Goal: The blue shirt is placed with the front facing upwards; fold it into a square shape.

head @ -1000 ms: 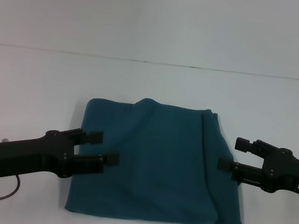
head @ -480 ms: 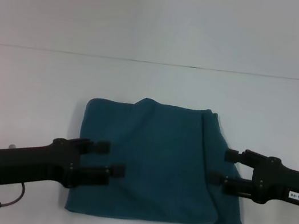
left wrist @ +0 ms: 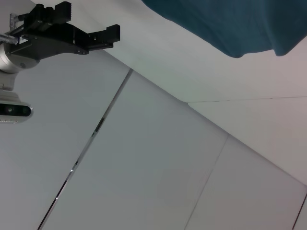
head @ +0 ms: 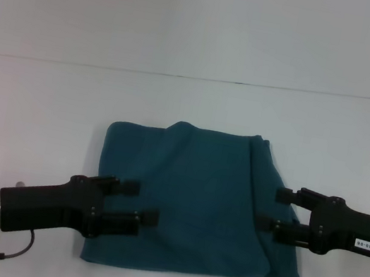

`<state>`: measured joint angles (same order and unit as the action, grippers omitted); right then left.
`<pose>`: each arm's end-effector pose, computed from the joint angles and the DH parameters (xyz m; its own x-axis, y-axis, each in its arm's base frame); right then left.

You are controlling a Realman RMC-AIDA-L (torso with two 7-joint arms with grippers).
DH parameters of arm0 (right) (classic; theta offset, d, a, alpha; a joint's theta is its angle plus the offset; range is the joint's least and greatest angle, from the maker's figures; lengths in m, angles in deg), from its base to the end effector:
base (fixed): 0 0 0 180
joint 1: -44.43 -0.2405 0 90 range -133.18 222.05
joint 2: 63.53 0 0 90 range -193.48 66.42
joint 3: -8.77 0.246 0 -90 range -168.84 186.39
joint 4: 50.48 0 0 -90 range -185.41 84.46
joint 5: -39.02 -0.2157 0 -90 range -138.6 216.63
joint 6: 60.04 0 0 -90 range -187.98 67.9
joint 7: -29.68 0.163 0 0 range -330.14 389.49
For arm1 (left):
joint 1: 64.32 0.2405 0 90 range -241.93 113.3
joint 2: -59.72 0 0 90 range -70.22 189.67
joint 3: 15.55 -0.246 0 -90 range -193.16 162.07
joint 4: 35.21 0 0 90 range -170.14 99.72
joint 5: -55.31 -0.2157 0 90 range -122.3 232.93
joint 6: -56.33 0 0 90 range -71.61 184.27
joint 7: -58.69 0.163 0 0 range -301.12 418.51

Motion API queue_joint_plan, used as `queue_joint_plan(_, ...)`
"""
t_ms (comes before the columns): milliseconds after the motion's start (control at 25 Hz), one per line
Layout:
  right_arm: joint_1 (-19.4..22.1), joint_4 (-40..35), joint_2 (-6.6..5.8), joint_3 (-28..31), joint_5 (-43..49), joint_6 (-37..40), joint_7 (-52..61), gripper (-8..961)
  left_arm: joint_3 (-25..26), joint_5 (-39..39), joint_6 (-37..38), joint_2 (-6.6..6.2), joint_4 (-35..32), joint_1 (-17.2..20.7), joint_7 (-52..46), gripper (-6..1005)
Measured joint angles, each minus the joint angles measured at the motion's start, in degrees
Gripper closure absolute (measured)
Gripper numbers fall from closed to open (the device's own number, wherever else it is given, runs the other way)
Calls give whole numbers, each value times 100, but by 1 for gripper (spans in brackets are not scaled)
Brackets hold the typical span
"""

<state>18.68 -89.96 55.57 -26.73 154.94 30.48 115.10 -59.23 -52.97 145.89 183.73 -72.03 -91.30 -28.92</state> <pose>0.2787 0.3193 0.0018 0.6949 -0.4716 -0.5428 -0.6169 -0.7788 -0.1131 -0.2328 0.3132 -0.0466 0.6209 0.5076 0.5973 0.5982 -0.7993 0.0575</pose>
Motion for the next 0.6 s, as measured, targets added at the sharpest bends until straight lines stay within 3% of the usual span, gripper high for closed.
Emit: queue_joint_plan(600, -9, 2, -2, 0, -1, 21, 0, 29, -8, 0, 12, 0, 0, 0, 0, 138)
